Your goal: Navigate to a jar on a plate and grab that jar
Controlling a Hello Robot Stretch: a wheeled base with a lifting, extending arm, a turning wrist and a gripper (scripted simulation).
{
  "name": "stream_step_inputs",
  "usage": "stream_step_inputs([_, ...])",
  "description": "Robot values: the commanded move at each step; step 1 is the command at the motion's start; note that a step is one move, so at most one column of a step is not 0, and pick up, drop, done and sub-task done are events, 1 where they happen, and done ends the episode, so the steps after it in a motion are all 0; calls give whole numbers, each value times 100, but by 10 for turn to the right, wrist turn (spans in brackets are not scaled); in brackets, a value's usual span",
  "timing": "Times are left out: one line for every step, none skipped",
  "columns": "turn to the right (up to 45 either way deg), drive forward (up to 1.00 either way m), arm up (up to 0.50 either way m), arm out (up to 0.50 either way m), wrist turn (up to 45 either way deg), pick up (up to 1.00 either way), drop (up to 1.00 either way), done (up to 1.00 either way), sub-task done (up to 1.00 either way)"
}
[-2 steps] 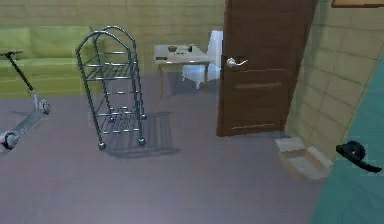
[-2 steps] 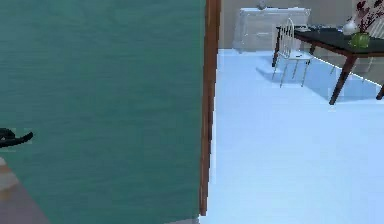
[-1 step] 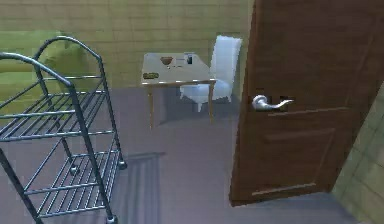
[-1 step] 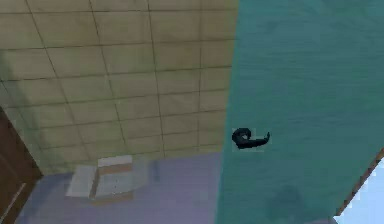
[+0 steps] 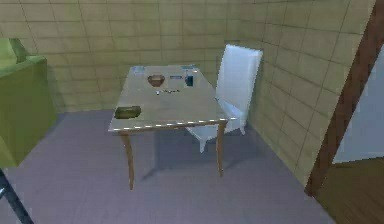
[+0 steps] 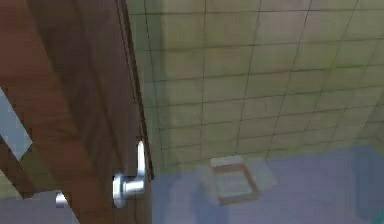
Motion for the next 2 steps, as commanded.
stream_step_inputs([0, 40, 0, 0, 0, 0, 0, 0, 0])
stream_step_inputs([30, 0, 0, 0, 0, 0, 0, 0, 0])
